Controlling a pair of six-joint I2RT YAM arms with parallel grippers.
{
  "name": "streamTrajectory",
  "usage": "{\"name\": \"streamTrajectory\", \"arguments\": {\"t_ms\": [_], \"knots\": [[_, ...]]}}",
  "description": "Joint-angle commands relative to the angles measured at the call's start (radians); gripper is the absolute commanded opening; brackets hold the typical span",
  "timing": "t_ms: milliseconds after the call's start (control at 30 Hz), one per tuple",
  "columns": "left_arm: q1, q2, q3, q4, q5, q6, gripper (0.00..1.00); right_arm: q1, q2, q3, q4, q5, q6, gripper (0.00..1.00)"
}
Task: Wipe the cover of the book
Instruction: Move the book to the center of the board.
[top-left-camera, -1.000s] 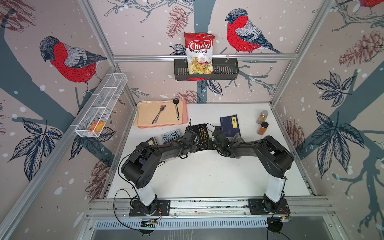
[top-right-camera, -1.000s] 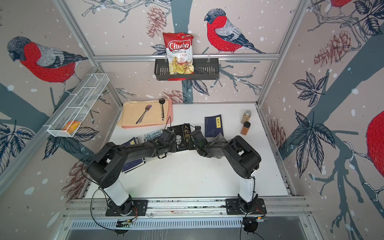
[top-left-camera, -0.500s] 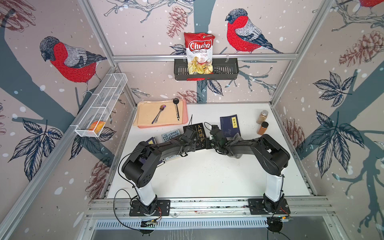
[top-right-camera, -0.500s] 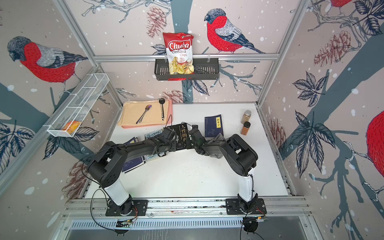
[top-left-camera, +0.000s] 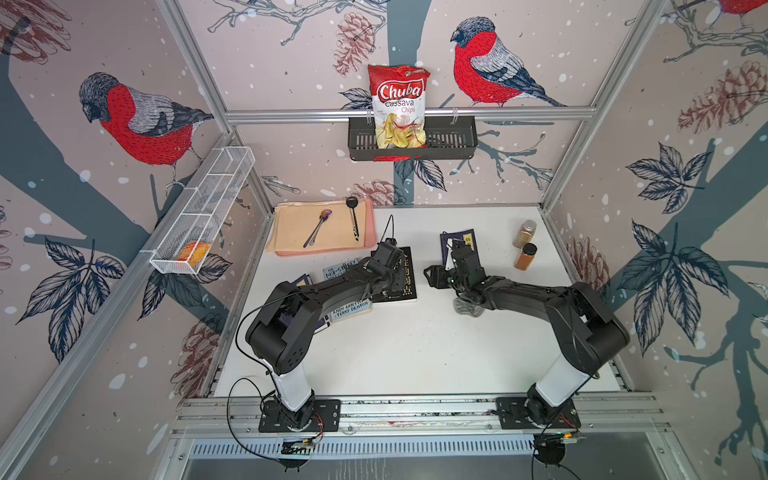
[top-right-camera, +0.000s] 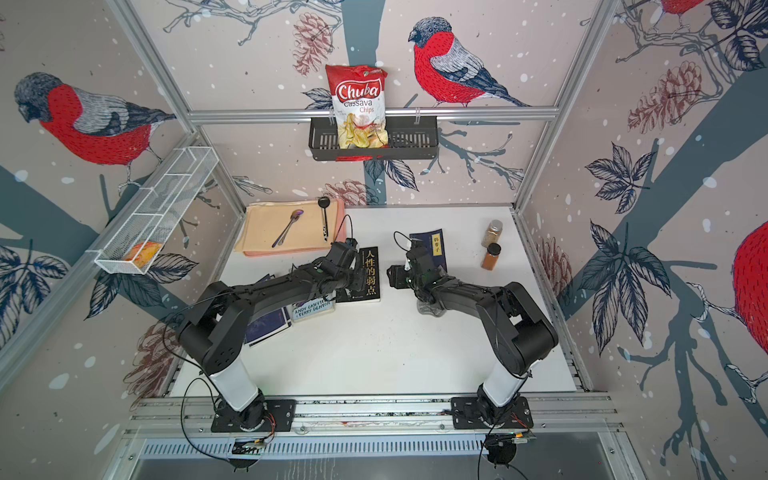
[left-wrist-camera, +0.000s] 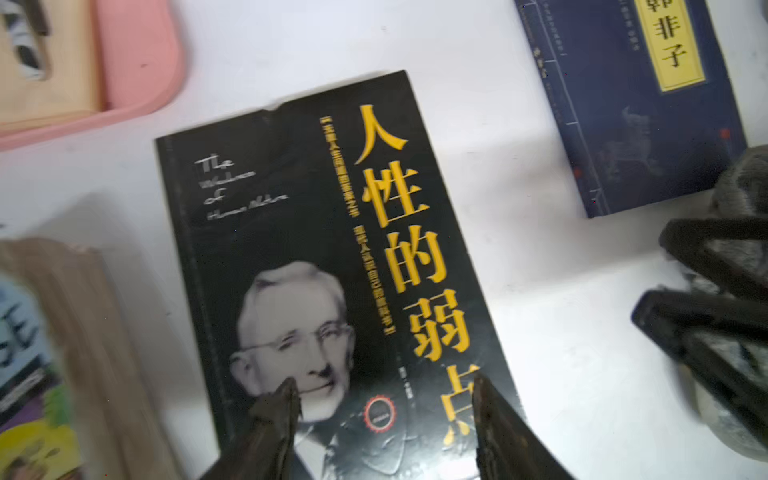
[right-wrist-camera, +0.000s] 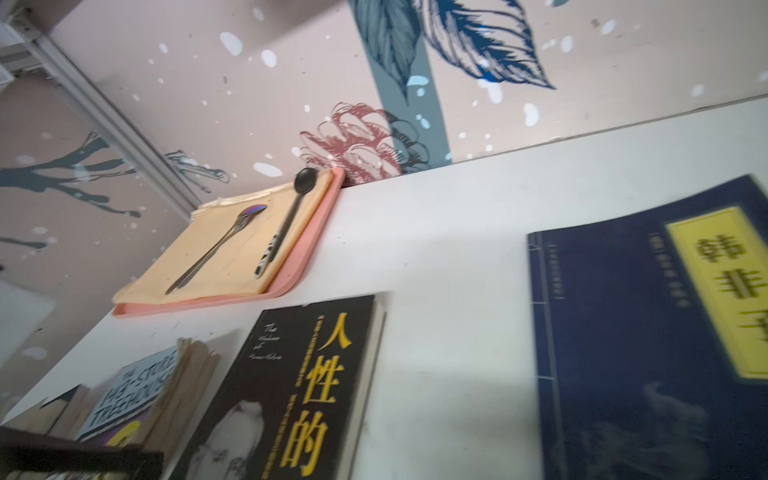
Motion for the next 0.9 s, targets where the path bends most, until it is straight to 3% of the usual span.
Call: {"name": "streamTrajectory", "arguments": {"t_ms": [0,200,467,633,867], "knots": [[-0.006,0.067,0.067,0.097,0.124,0.02,0.66,-0.079,-0.019,-0.006,-0.058,0.114,-0.036,0.73],[-0.013,0.278,0.316,0.145,0.29,-0.021,0.66,-0.21,0.068,0.113,-0.186,0.233,-0.059,0.74],[-0.039,0.514,0.601,0.092,0.362,-0.089,0.67,-0.29,0.183,0.189,-0.211,0.194,-0.036,0.76],[-0.047,0.589,0.665,0.052,0.351,-0.113,0.67,-0.298,0.222,0.189,-0.181,0.068,-0.029,0.73],[-0.048,0.61,0.661,0.045,0.365,-0.128,0.67,-0.261,0.204,0.167,-0.197,0.092,-0.035,0.62]]}}
